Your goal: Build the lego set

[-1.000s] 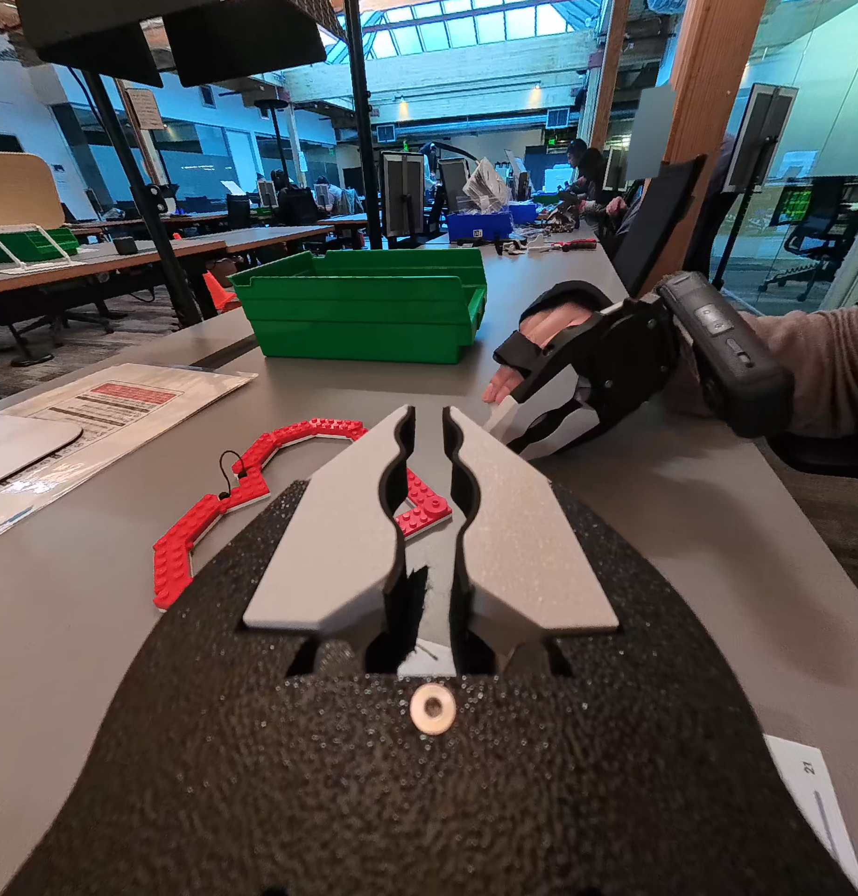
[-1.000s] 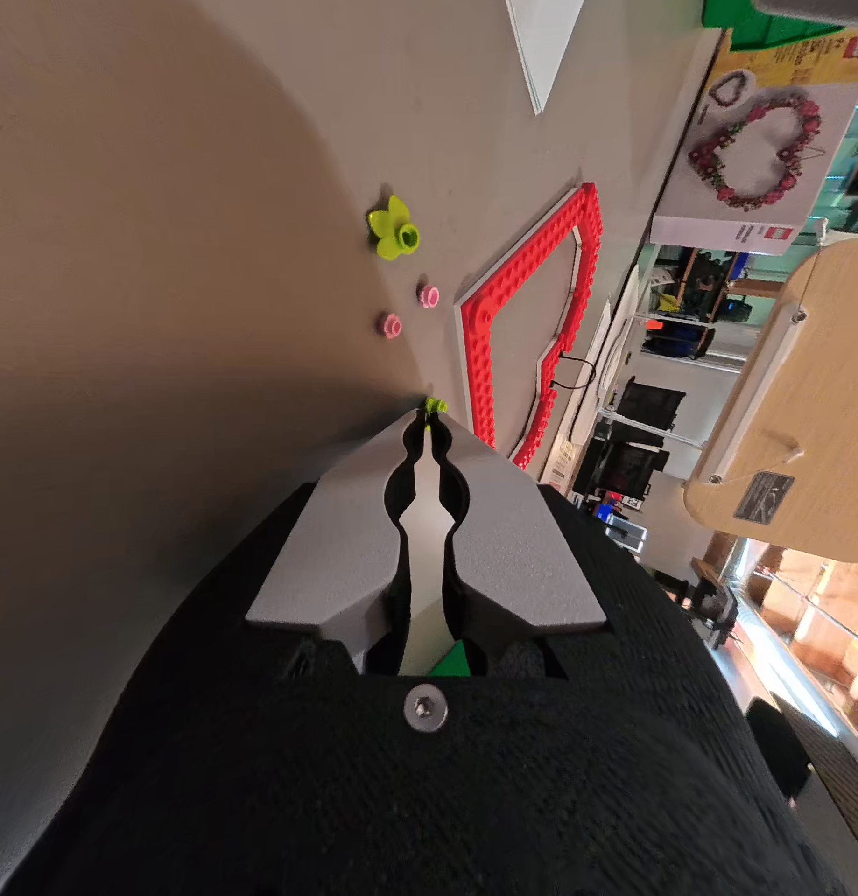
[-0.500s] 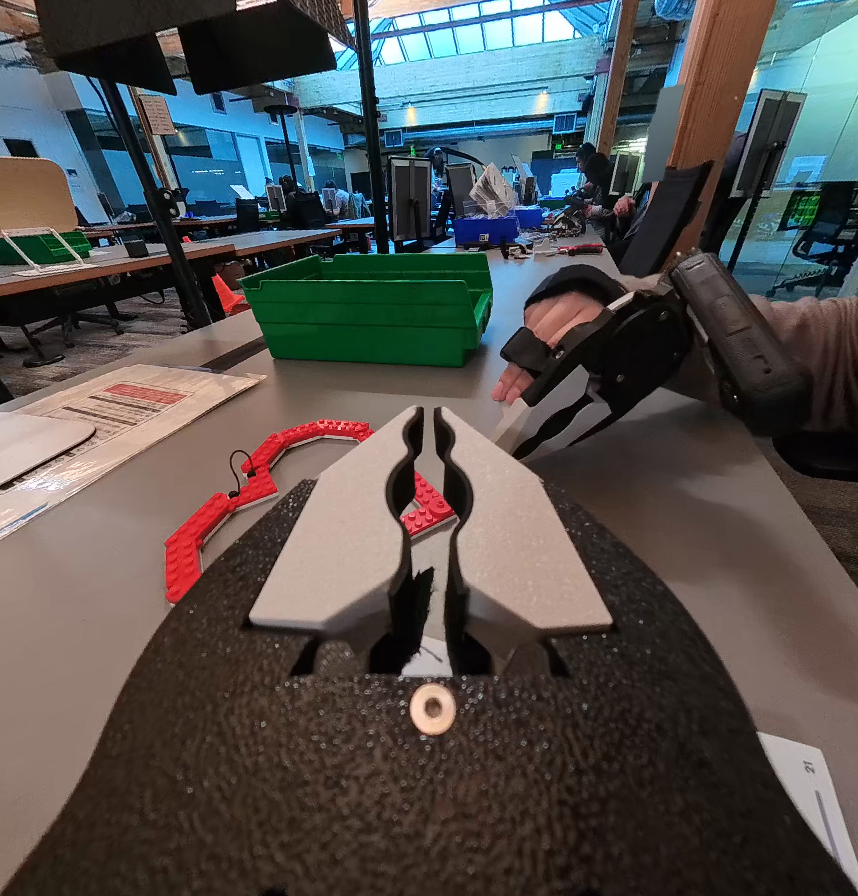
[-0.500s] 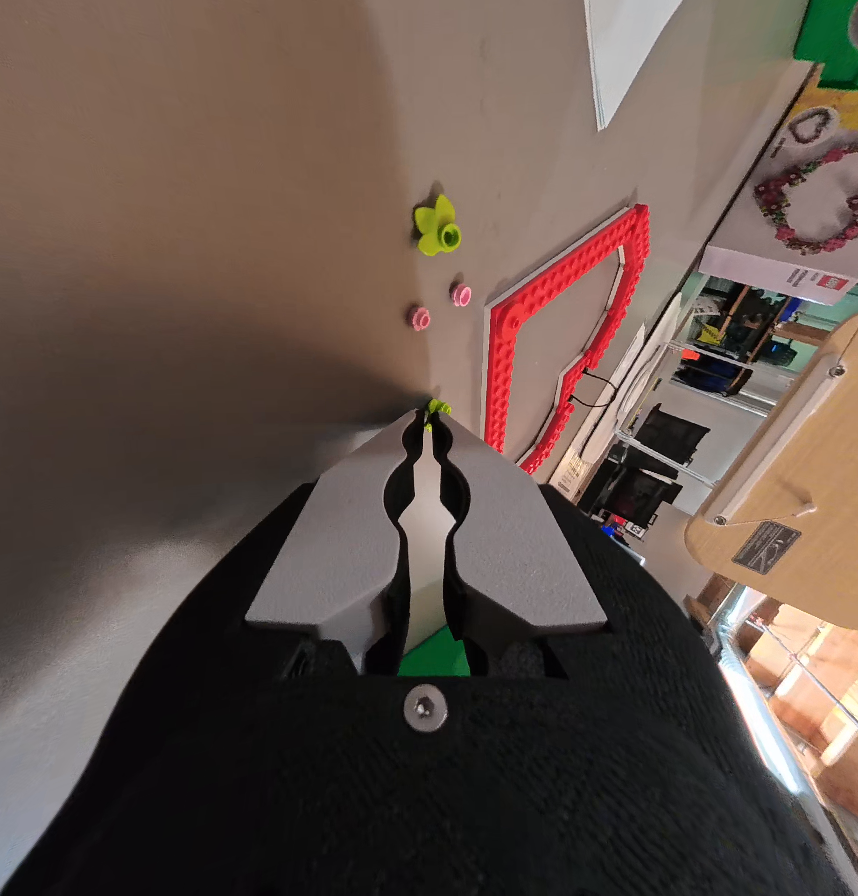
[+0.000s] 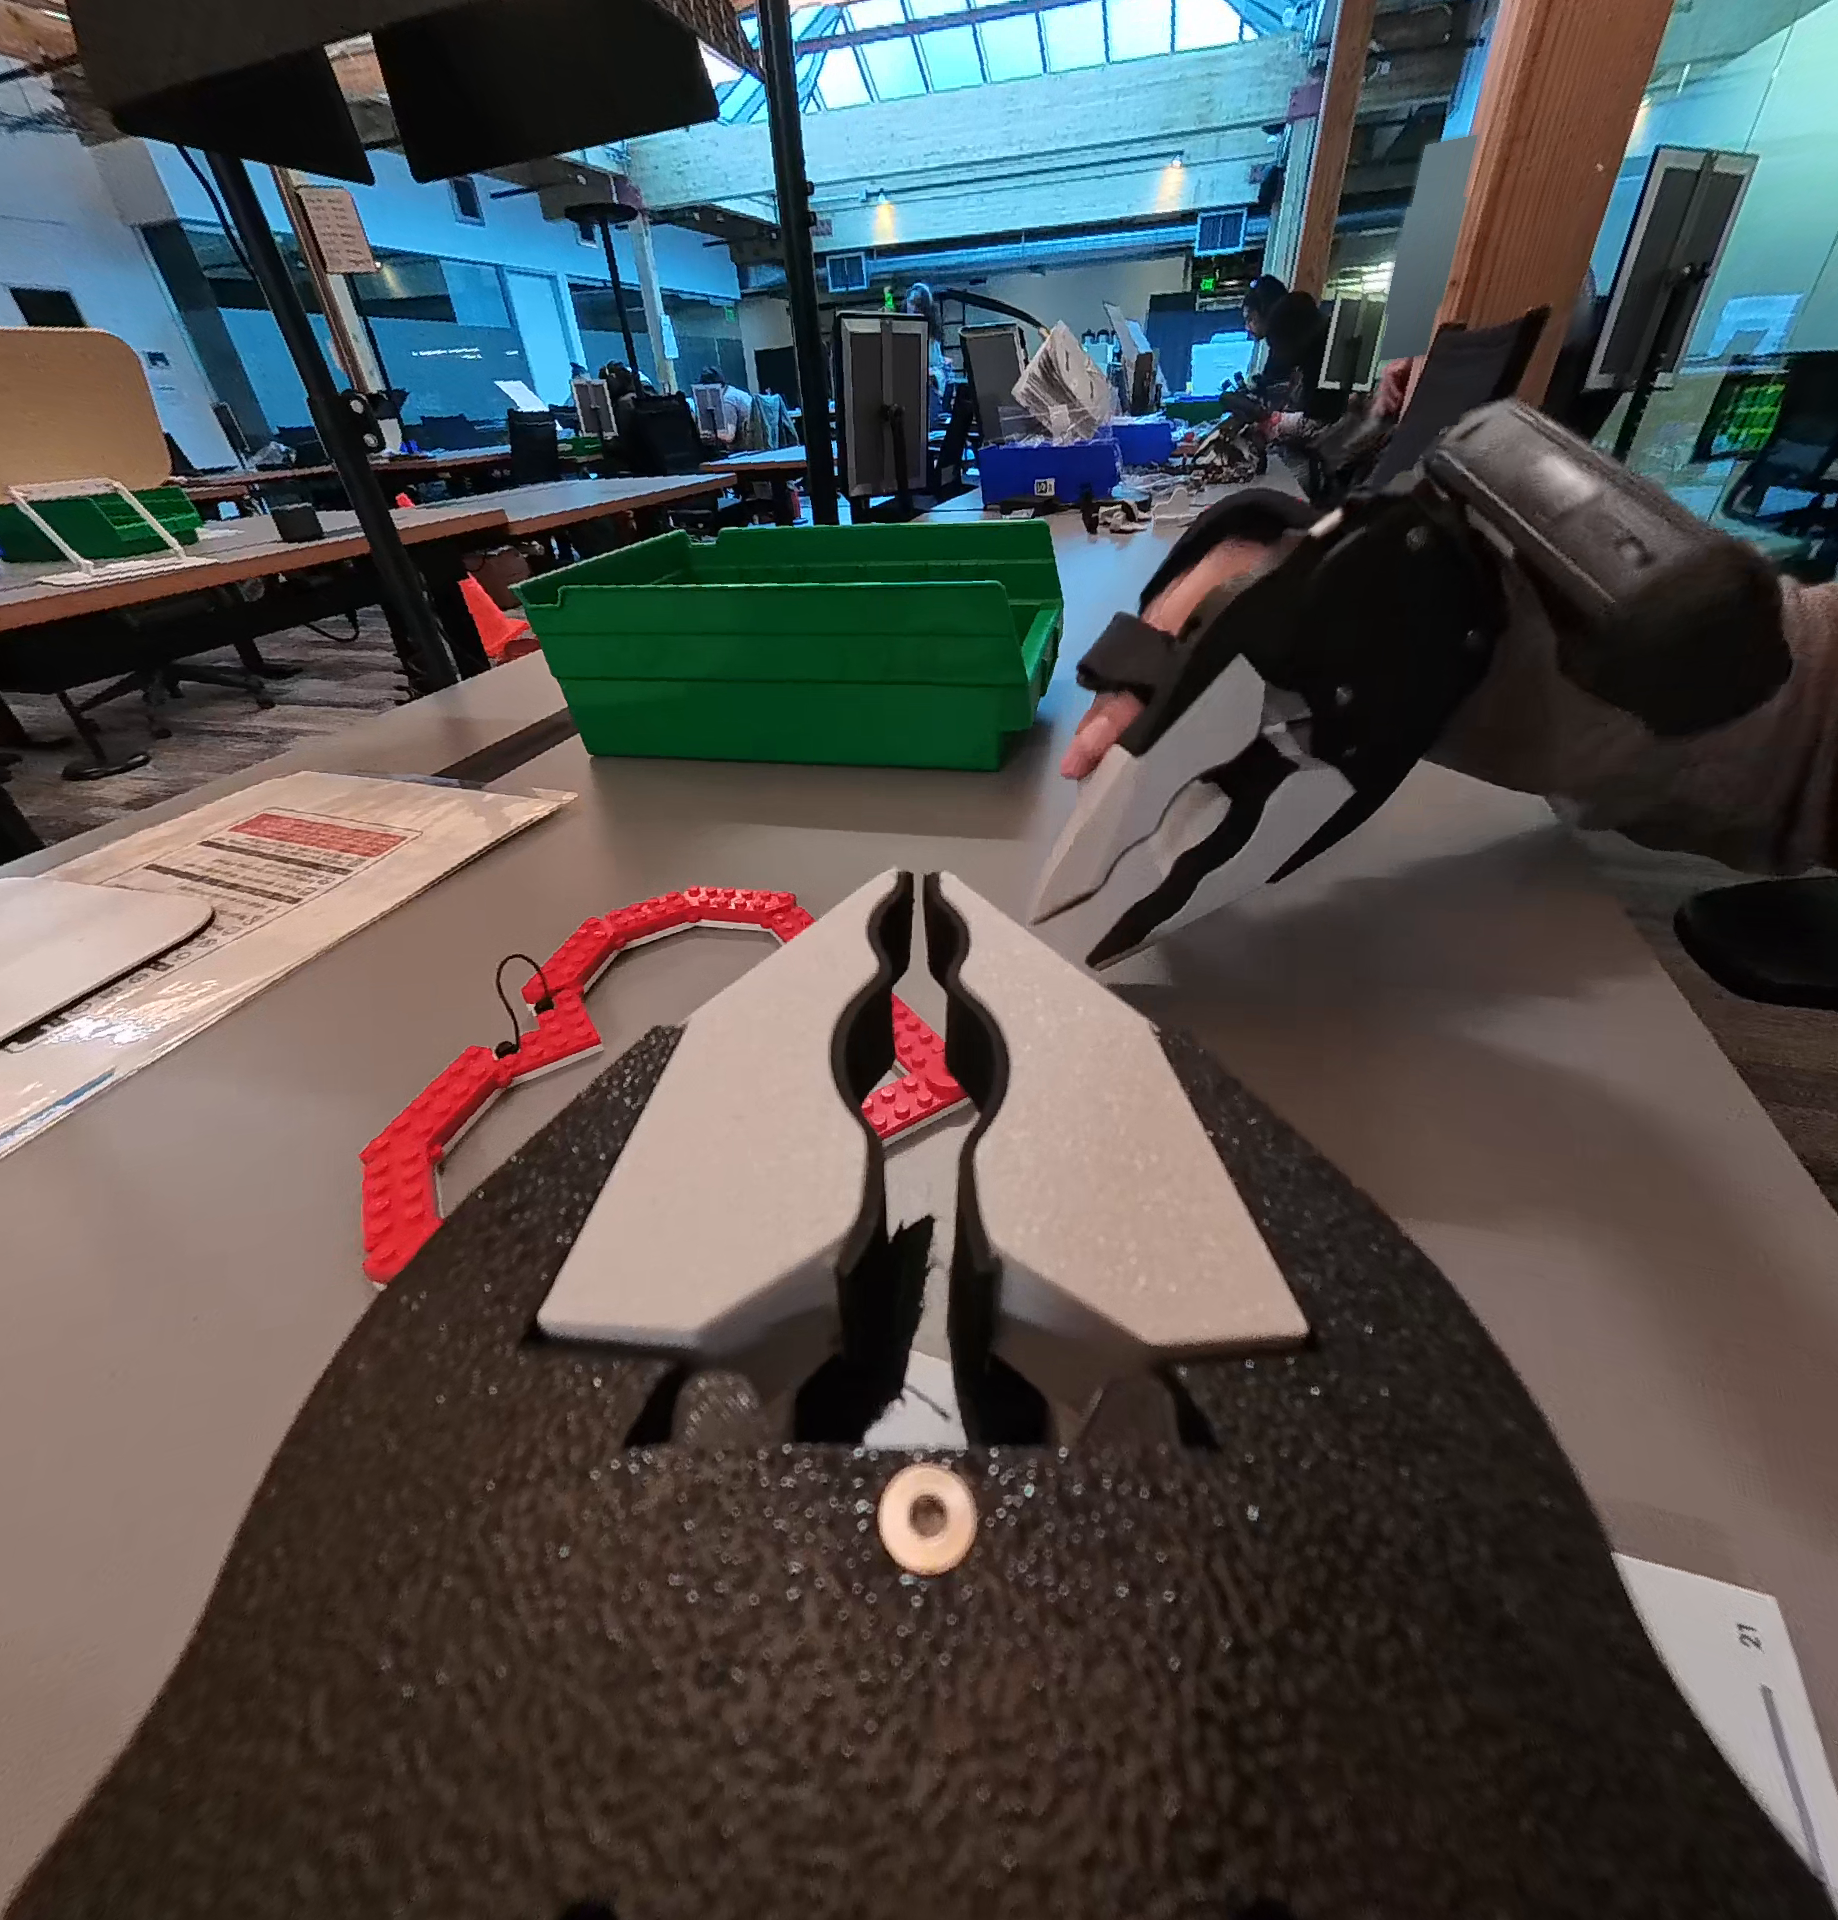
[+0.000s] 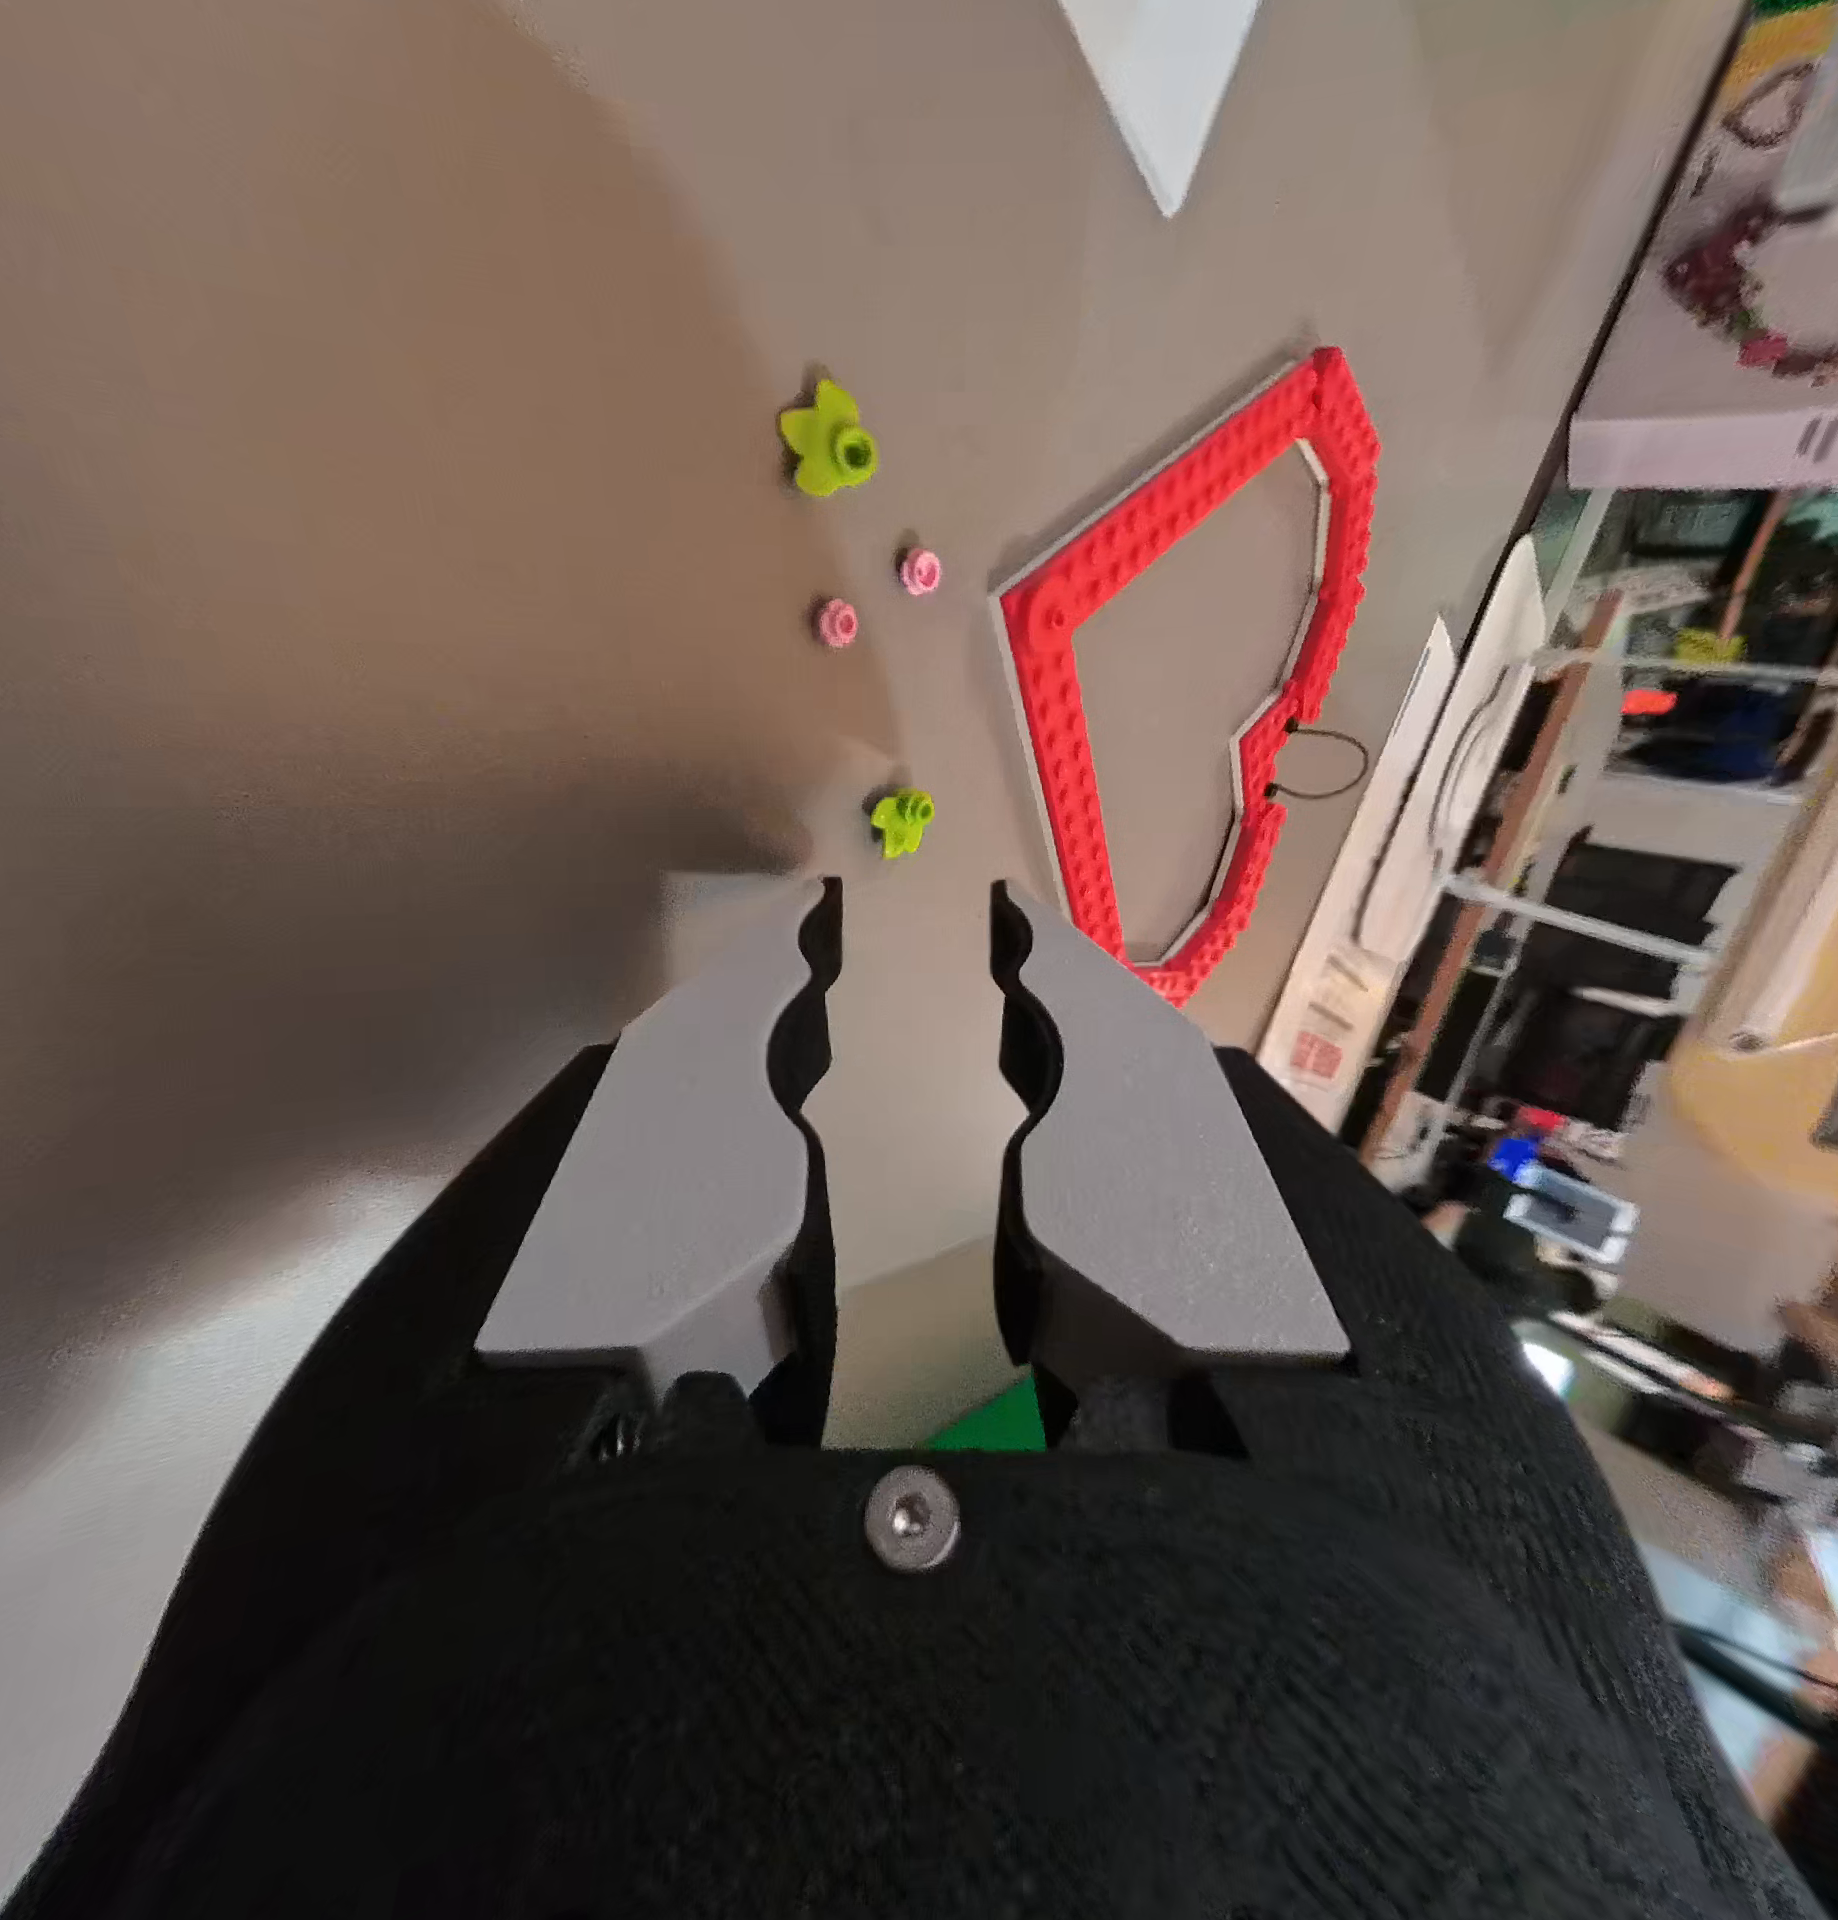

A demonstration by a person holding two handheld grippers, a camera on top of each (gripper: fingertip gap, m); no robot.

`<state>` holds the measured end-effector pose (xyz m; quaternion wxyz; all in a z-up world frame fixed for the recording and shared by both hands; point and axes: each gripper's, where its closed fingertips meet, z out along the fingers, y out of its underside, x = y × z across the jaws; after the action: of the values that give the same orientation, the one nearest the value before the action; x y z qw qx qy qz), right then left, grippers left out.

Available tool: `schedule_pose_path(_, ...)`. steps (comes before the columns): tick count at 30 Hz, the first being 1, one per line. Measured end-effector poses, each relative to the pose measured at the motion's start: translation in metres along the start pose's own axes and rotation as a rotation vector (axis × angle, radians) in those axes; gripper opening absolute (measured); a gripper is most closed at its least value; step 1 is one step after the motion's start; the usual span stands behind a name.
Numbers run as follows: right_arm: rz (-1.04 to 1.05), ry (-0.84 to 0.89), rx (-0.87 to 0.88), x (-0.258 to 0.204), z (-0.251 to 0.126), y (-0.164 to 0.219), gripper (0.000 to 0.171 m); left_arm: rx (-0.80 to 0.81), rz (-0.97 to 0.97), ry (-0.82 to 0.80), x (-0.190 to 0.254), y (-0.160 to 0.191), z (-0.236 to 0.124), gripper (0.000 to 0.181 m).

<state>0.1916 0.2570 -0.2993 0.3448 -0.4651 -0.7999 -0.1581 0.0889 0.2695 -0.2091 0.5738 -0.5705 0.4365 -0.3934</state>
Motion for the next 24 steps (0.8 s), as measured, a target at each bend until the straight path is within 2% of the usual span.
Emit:
schedule_pose_path(5, 0.361, -0.159, 0.21, 0.007, -0.005, -0.008, 0.035, -0.002, 0.009, 0.01, 0.004, 0.0, 0.001, 0.0)
schedule_pose_path(9, 0.496, -0.351, 0.378, 0.021, 0.007, -0.028, 0.044, -0.032, 0.038, 0.021, 0.009, 0.005, 0.004, 0.001)
schedule_pose_path(13, 0.497, -0.503, 0.403, 0.03, 0.028, -0.039, 0.046, -0.069, 0.071, 0.019, 0.01, 0.012, 0.006, 0.003)
schedule_pose_path(16, 0.44, -0.597, 0.345, 0.026, 0.041, -0.035, 0.042, -0.086, 0.103, 0.006, 0.008, 0.013, 0.005, 0.006)
schedule_pose_path(20, 0.402, -0.685, 0.332, 0.023, 0.049, -0.035, 0.035, -0.1, 0.141, -0.031, 0.0, 0.015, 0.002, 0.007)
schedule_pose_path(24, 0.367, -0.686, 0.331, 0.028, 0.054, -0.034, 0.026, -0.1, 0.128, -0.038, -0.003, 0.016, 0.001, 0.008)
